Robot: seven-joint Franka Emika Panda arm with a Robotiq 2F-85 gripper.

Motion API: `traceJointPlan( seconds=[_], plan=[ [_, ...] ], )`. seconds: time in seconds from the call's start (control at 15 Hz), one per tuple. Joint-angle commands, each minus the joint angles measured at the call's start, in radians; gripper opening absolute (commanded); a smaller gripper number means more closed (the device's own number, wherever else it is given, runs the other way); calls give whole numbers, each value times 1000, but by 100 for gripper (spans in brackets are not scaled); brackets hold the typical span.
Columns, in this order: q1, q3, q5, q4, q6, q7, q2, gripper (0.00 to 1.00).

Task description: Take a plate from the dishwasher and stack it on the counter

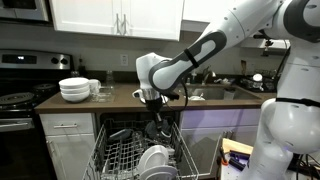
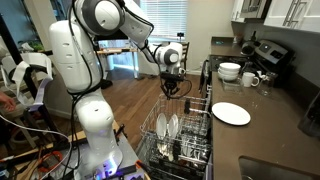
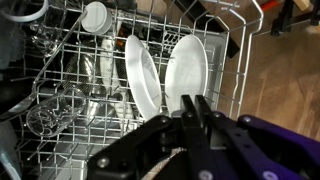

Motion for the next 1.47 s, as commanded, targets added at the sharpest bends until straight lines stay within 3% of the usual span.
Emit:
traceJointPlan(
  seconds=[0.0, 0.07, 0.13, 0.33, 0.53, 0.87, 0.93, 1.2, 1.4],
  plan=[
    [20, -31, -2, -51, 10, -16, -63, 4],
    [22, -38, -1, -58, 14, -16, -64, 4],
    [24, -43, -3, -64, 17, -16, -66, 32],
    [26, -51, -4, -75, 22, -15, -55, 44],
    [25, -56, -12, -83, 40, -26, -42, 64],
    [23, -60, -73, -102, 184, -157, 7, 96],
    [20, -62, -73, -106, 215, -186, 17, 100],
    [4, -72, -10, -101, 326, -344, 86, 100],
    [-13, -68, 77, -88, 368, -466, 140, 95]
  ],
)
